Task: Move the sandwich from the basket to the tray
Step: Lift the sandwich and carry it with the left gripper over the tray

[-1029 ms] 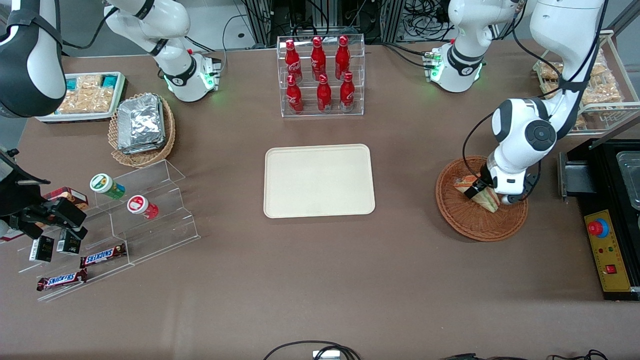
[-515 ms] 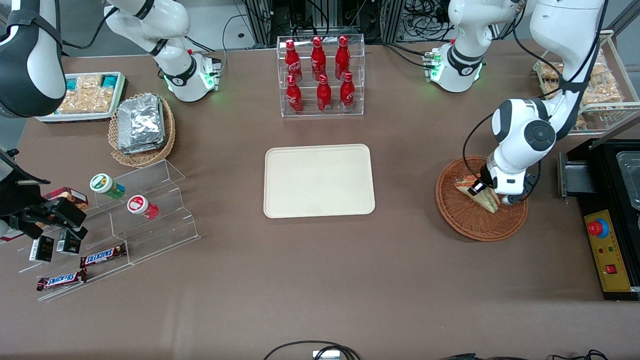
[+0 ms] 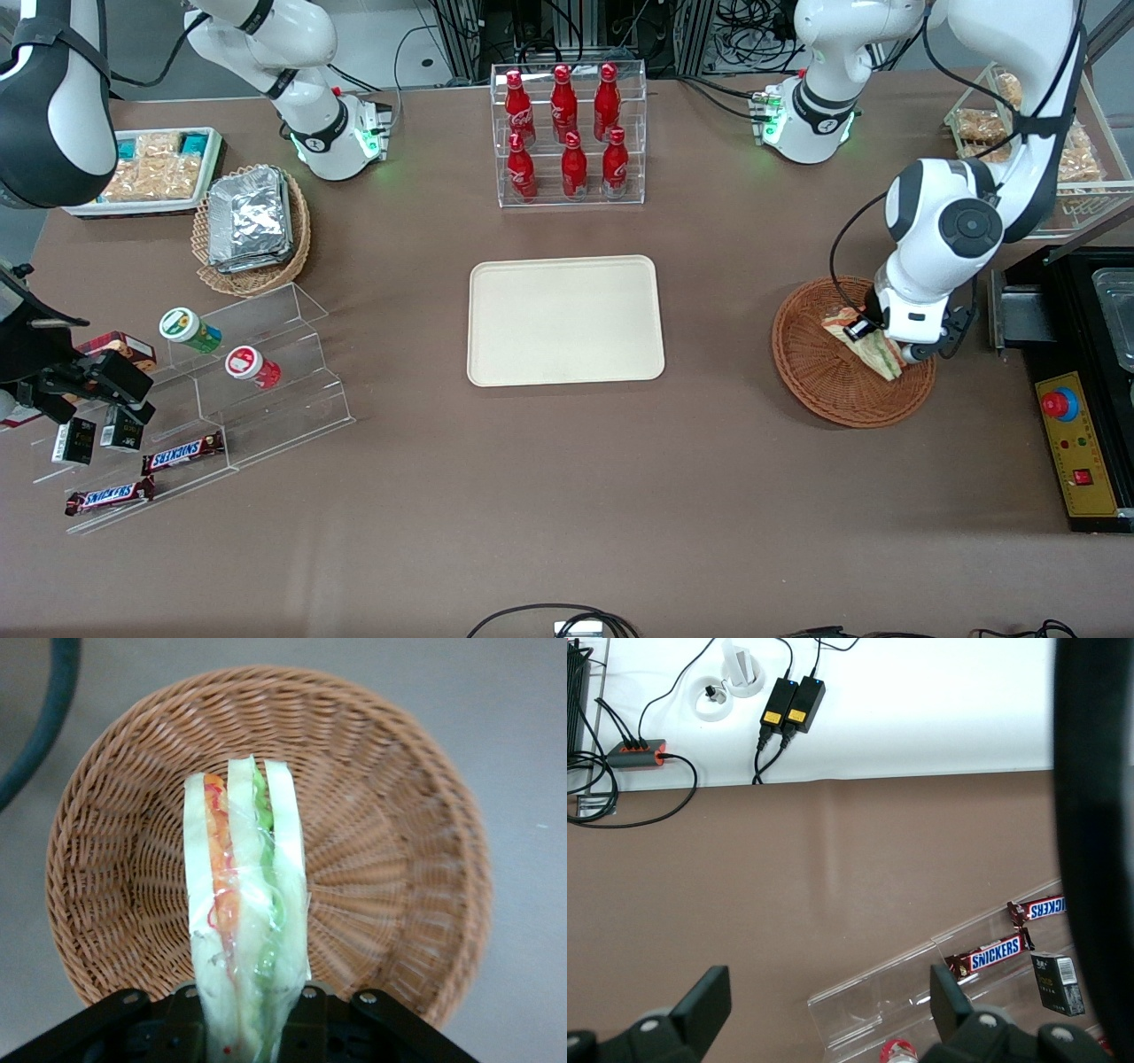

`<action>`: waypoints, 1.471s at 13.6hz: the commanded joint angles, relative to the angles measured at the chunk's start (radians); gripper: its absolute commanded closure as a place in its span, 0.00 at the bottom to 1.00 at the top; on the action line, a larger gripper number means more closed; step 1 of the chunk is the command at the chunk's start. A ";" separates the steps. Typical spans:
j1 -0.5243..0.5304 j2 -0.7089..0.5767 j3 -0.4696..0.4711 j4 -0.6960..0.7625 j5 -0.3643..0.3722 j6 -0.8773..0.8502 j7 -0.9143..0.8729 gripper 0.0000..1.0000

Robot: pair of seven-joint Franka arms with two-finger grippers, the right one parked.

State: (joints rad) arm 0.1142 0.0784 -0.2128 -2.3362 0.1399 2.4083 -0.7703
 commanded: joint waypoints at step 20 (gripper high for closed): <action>-0.008 0.193 -0.622 0.199 0.089 -0.136 0.125 1.00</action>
State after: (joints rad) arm 0.0994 0.2322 -0.8114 -2.1807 0.2111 2.2889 -0.6191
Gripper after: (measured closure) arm 0.802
